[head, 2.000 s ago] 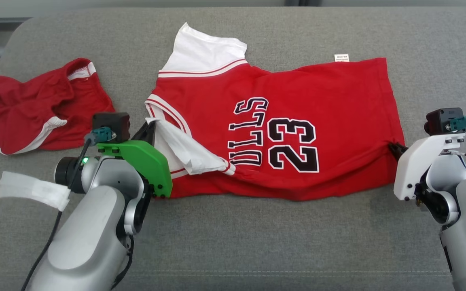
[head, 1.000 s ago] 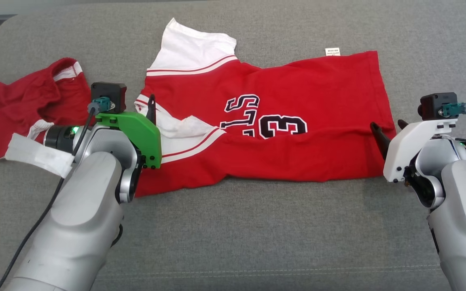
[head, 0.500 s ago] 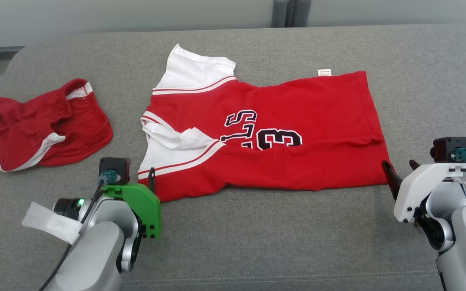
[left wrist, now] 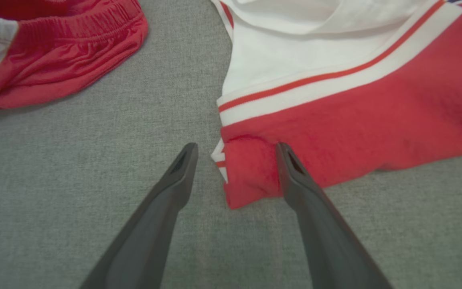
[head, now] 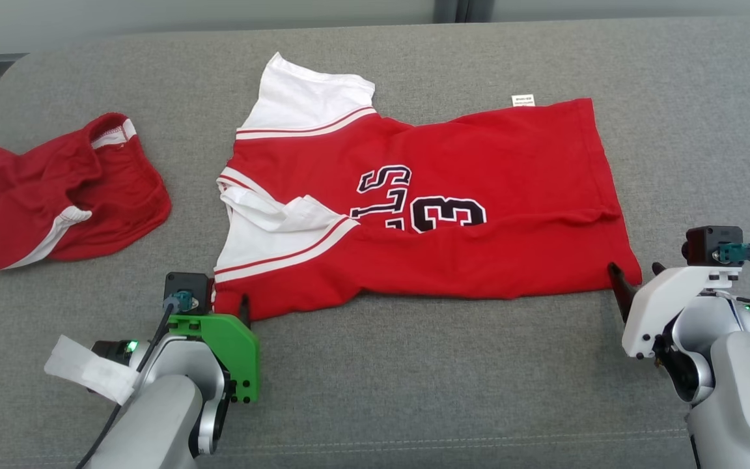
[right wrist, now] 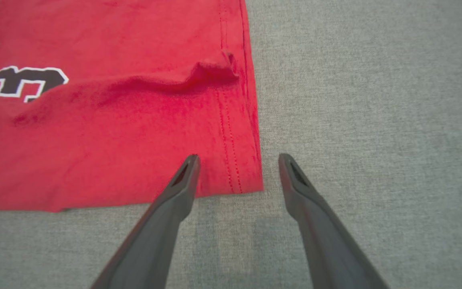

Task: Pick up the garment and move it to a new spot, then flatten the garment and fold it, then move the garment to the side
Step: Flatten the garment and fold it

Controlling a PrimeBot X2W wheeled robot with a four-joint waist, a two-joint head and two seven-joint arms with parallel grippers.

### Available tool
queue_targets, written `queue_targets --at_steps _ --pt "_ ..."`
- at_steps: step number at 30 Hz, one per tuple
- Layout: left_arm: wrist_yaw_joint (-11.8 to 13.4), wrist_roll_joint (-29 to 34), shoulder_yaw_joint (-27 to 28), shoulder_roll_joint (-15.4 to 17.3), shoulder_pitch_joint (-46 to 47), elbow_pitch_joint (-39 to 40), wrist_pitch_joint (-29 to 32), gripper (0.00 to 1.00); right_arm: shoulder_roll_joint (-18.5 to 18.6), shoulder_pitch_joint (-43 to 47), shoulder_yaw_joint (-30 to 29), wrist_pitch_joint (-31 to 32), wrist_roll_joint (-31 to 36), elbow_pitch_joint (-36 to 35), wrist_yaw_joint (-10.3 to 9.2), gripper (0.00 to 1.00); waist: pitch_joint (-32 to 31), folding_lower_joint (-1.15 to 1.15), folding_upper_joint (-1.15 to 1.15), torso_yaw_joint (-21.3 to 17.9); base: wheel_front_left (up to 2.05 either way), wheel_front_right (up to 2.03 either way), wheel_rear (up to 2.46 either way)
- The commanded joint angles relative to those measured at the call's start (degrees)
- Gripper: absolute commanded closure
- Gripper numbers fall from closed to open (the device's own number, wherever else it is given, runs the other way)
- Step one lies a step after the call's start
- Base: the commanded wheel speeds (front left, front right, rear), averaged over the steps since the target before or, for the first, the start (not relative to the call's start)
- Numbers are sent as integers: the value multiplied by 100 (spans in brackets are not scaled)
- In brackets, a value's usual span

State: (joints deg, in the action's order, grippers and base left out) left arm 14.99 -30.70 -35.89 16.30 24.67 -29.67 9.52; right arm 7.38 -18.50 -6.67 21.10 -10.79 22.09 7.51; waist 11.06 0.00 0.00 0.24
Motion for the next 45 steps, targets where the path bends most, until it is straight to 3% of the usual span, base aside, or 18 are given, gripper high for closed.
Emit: queue_targets --at_steps 1,11,12,13,14,15,16,17,19,20,21,22,31,45 --pt "27 -14 -8 23 56 32 27 0 -10 -88 -7 31 9 47 -4 0 41 0 0 7 0 0 0" --pt "87 -115 -102 4 65 112 520 0 24 -422 -107 116 239 476 -4 0 162 0 0 48 0 0 0" --pt "95 -134 -105 14 45 142 557 17 21 -432 -111 117 239 503 -4 0 168 0 0 50 0 0 0" --pt "100 -147 -111 22 21 168 583 51 20 -445 -114 107 236 530 -4 0 174 0 0 51 0 0 0" --pt "103 -153 -113 34 -1 188 608 92 20 -461 -96 105 233 559 -4 0 182 0 0 51 0 0 0" --pt "108 -162 -116 50 -17 208 618 100 22 -486 -81 92 226 582 -4 0 189 0 0 50 0 0 0" --pt "111 -164 -124 64 -34 216 637 100 22 -506 -74 77 218 597 -4 20 197 0 0 49 0 0 0" --pt "119 -172 -125 73 -44 231 653 100 15 -516 -60 69 213 612 -4 52 203 0 0 50 0 0 0" --pt "133 -187 -118 85 -60 258 653 100 24 -520 -24 39 235 608 -4 67 209 0 0 52 0 0 0" --pt "136 -198 -117 89 -69 271 659 100 32 -513 -11 27 235 601 -4 80 209 0 0 50 0 0 0" --pt "135 -198 -119 97 -73 283 652 100 38 -508 1 13 223 586 -4 84 206 0 0 45 0 0 0" --pt "145 -202 -123 97 -87 297 648 100 47 -496 12 4 208 578 -4 100 199 0 0 40 0 0 0" --pt "174 -272 -138 119 -201 340 633 100 106 -187 -38 56 88 482 -6 100 28 0 0 19 0 0 0" --pt "259 -414 -128 389 -772 615 700 100 146 853 -198 240 -103 -338 -8 100 -384 0 0 -57 0 0 0"
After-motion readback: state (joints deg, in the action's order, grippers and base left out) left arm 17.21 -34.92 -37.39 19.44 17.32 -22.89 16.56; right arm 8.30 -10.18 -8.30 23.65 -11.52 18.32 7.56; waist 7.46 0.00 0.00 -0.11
